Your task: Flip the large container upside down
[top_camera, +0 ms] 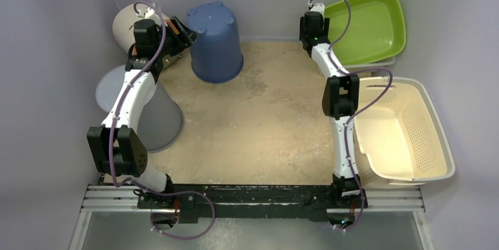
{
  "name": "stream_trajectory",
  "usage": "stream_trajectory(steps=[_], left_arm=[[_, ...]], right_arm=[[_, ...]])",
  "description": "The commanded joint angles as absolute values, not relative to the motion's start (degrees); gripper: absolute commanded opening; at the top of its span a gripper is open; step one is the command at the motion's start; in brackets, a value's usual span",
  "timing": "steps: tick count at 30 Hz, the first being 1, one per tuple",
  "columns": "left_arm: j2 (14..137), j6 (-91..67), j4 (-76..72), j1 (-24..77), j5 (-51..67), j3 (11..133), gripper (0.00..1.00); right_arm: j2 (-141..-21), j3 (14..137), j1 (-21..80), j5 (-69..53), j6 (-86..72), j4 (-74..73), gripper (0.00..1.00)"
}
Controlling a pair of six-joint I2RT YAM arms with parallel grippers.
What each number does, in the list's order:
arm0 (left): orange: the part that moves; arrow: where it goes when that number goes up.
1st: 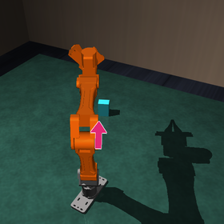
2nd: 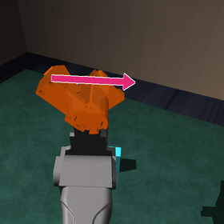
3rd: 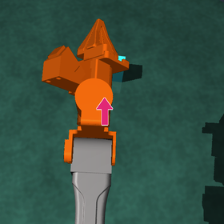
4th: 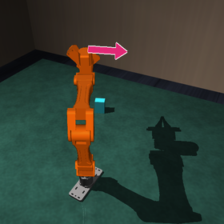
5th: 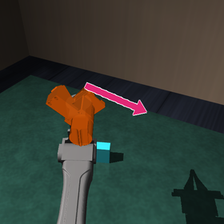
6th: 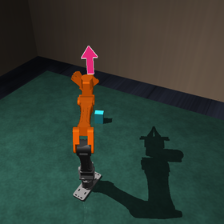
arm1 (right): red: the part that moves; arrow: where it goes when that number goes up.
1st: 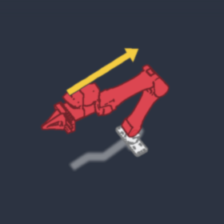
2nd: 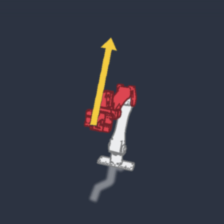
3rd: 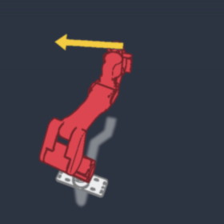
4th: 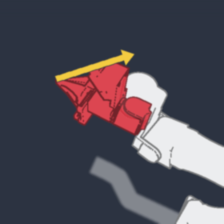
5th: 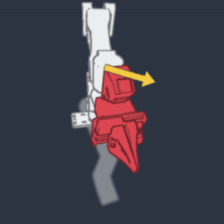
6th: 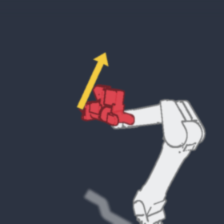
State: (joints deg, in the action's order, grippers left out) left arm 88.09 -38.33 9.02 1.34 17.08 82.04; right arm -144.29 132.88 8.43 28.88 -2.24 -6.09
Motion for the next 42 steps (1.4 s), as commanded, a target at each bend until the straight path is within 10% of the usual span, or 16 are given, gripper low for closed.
stream_trajectory(steps=[1, 15, 20, 42], left_arm=[[90.23, -37.15, 5.32, 2.00, 16.77, 83.14, 0.67], [92.25, -37.16, 4.57, 2.38, 17.18, 82.70, 0.67], [91.77, -36.97, 4.82, 2.37, 17.29, 83.15, 0.67], [84.53, -37.35, 7.98, 2.29, 14.60, 78.65, 0.66]], right_arm=[[-143.90, 136.00, 7.46, 29.61, -4.24, 1.01, 0.71], [-142.56, 132.36, 5.15, 26.00, -9.18, 3.78, 0.41], [-140.28, 130.66, 4.70, 23.58, -9.71, 3.75, 0.00], [-113.23, 128.79, 9.99, 9.74, -8.32, -10.71, 0.00]])
